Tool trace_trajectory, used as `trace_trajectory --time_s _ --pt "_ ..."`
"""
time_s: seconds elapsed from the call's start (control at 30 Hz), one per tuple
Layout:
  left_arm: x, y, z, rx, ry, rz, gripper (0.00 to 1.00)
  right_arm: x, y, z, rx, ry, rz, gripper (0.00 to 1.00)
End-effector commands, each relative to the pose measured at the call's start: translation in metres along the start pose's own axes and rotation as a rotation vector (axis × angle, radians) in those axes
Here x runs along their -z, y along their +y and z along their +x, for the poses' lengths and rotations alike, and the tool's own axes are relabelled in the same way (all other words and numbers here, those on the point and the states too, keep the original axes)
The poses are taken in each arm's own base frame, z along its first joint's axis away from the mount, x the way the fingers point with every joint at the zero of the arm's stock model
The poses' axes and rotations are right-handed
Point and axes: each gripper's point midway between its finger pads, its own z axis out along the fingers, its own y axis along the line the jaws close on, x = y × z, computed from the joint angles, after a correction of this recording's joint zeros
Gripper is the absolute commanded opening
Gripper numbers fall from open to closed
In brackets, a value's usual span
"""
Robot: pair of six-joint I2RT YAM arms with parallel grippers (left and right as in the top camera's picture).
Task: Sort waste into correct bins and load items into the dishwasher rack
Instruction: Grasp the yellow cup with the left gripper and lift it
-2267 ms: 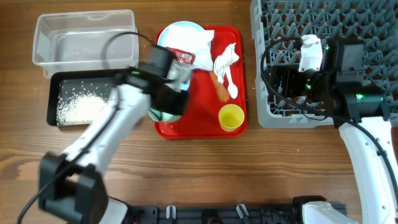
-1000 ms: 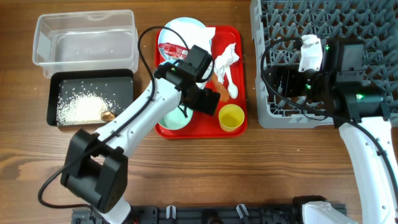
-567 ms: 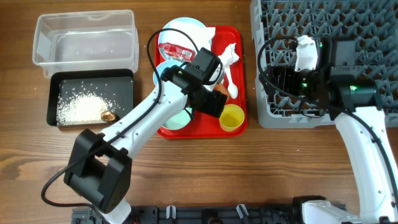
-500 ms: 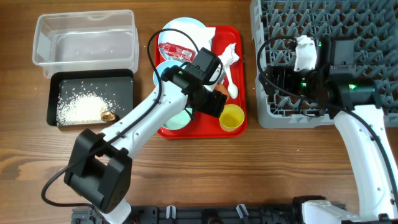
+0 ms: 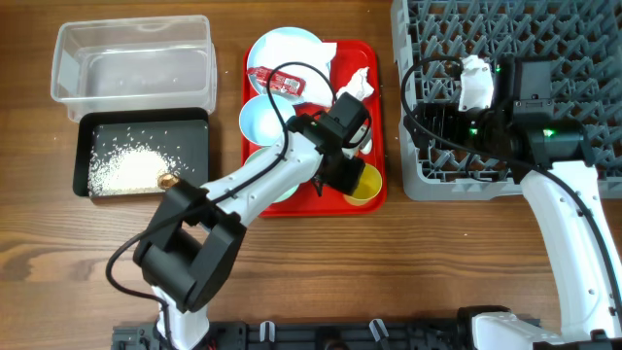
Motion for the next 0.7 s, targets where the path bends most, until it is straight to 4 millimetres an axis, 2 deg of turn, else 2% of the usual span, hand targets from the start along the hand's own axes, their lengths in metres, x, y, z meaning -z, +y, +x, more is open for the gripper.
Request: trace_trajectory --time_s 0.0,0.13,0.2,0.3,0.43,0.53,0.6,0.67 --pt "0.001 0.003 -0.006 0.037 -0.011 0.011 0.04 0.003 0.004 -0.005 0.009 -0.013 -0.015 0.98" --pt "0.011 0.009 -0.011 0.13 -0.026 0.042 0.04 0.003 0.004 -0.005 0.008 -0.012 -0.015 0.95" --pt "0.024 0.001 -0.013 0.146 -0.03 0.133 0.04 0.003 0.004 -0.005 0.007 -0.009 -0.015 0.94" --pt "0.054 -0.011 -0.02 0.153 -0.06 0.303 0.04 0.003 0.007 -0.005 0.009 -0.01 -0.035 0.94" --pt "0.111 -0.009 -0.034 0.137 -0.161 0.515 0.04 0.005 0.025 -0.007 0.05 -0.021 -0.139 0.95" --pt "0.161 0.009 -0.045 0.148 -0.273 0.679 0.04 0.012 0.053 -0.013 0.143 -0.056 -0.305 0.95" --pt "0.183 0.021 -0.05 0.15 -0.329 0.77 0.04 0.022 0.078 -0.02 0.21 -0.104 -0.452 0.96" --pt "0.208 0.026 -0.052 0.106 -0.386 0.889 0.04 0.031 0.094 -0.024 0.26 -0.14 -0.553 0.98"
